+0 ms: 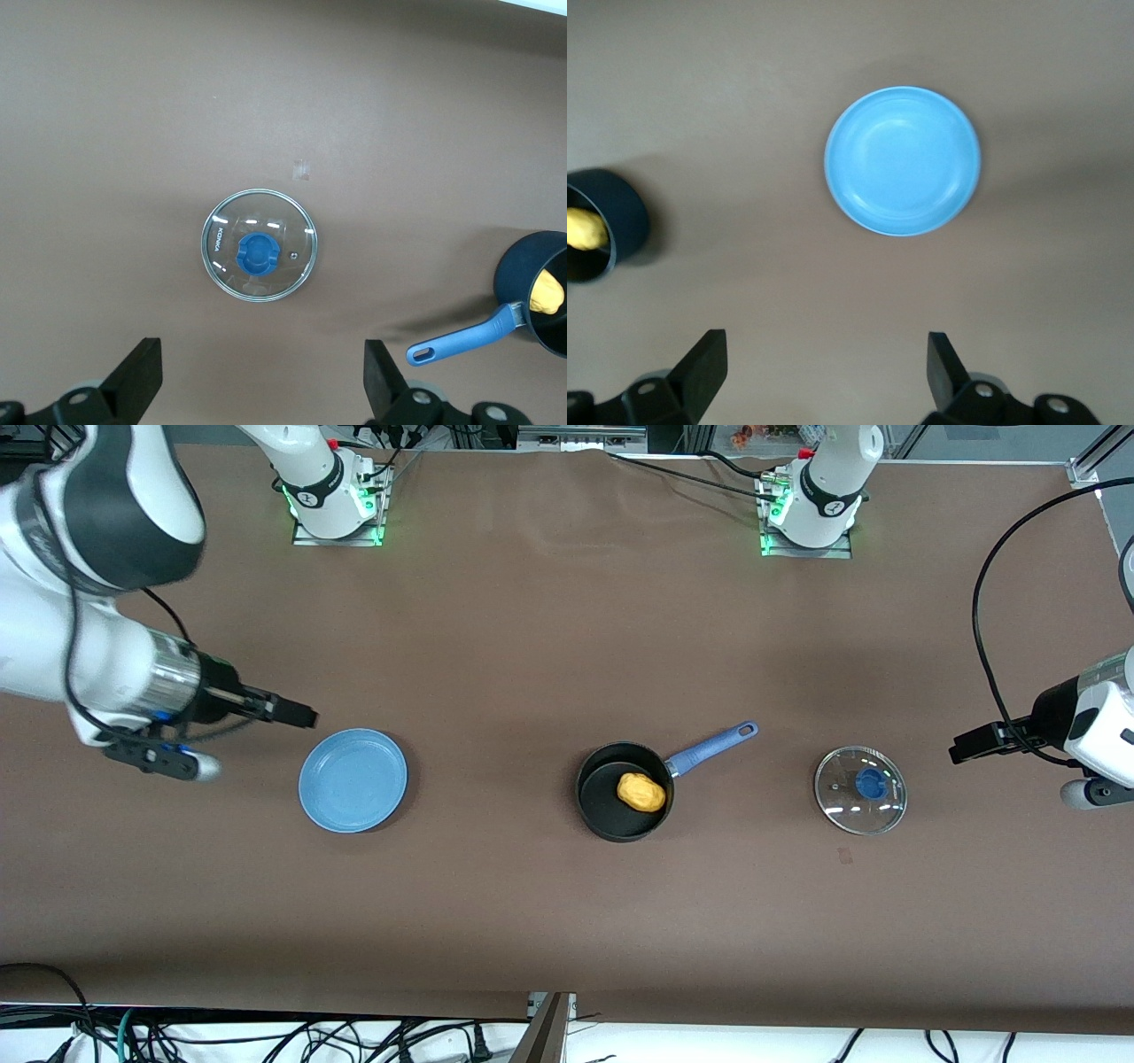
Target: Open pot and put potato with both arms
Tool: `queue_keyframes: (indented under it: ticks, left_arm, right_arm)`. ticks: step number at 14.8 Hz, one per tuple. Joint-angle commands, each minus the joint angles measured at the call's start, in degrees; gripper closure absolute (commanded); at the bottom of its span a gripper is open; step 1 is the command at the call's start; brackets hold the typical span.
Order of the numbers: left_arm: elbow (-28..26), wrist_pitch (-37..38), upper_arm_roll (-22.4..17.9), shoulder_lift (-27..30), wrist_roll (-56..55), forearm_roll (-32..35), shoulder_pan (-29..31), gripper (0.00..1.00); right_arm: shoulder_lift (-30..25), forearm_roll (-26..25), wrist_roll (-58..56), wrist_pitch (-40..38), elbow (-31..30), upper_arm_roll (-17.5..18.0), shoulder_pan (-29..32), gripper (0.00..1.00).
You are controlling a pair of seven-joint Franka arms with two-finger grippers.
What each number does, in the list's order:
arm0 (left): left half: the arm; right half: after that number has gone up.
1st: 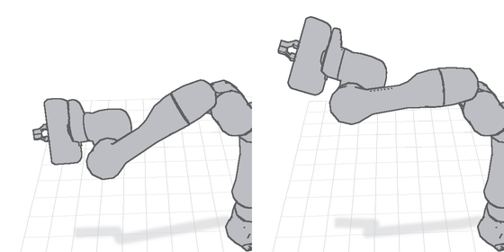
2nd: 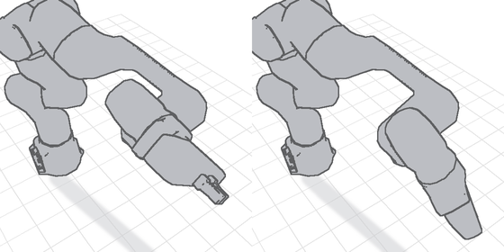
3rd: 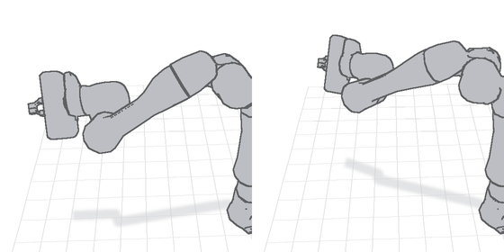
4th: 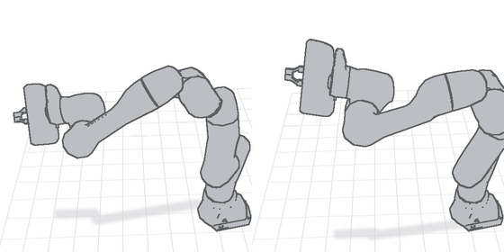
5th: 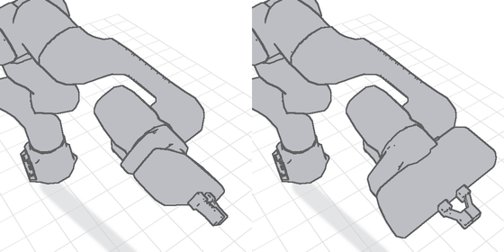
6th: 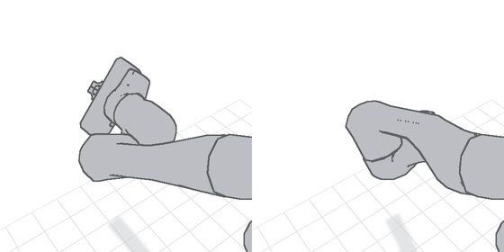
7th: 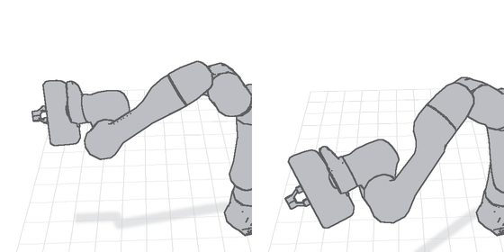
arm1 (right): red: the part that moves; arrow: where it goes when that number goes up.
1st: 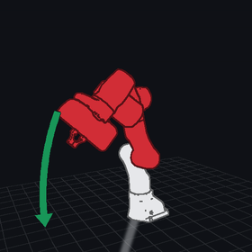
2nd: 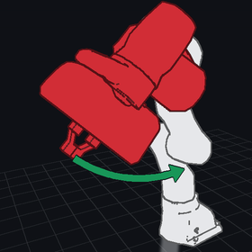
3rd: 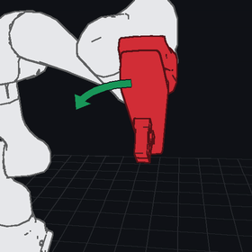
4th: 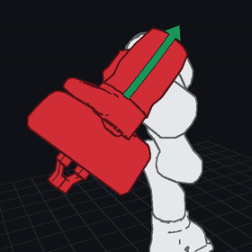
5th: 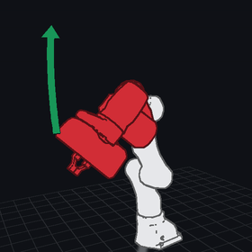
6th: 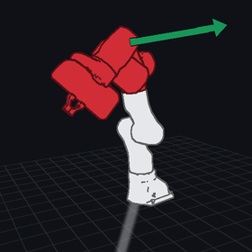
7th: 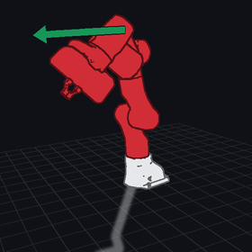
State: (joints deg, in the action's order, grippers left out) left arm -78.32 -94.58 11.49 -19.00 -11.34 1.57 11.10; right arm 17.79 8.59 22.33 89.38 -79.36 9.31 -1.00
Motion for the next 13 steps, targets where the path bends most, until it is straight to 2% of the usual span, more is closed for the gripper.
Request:
queue_keyframes:
  ticks: [1, 4, 8, 13]
  left_arm:
    - [1.8, 1.2, -0.1, -0.7, 0.4, -0.4, -0.4, 0.00]
    - [1.8, 1.2, -0.1, -0.7, 0.7, -0.3, -0.3, 0.00]
    - [1.7, 1.2, -0.1, -0.7, 6.9, -0.2, -0.1, 0.00]
    - [1.6, 1.2, -0.2, -0.7, 6.9, -0.2, -0.1, 0.00]
  right_arm:
    - [-8.3, -0.7, -9.6, 0.0, -8.7, -3.8, -0.1, 0.01]
    - [-13.4, -4.0, -11.4, 0.4, -12.9, -4.3, -0.3, 0.01]
    - [-20.5, -7.2, -12.1, 4.4, -21.7, -4.2, -0.9, 0.01]
    - [-21.0, -7.6, -15.7, 5.7, -22.7, -4.5, -0.8, 0.01]
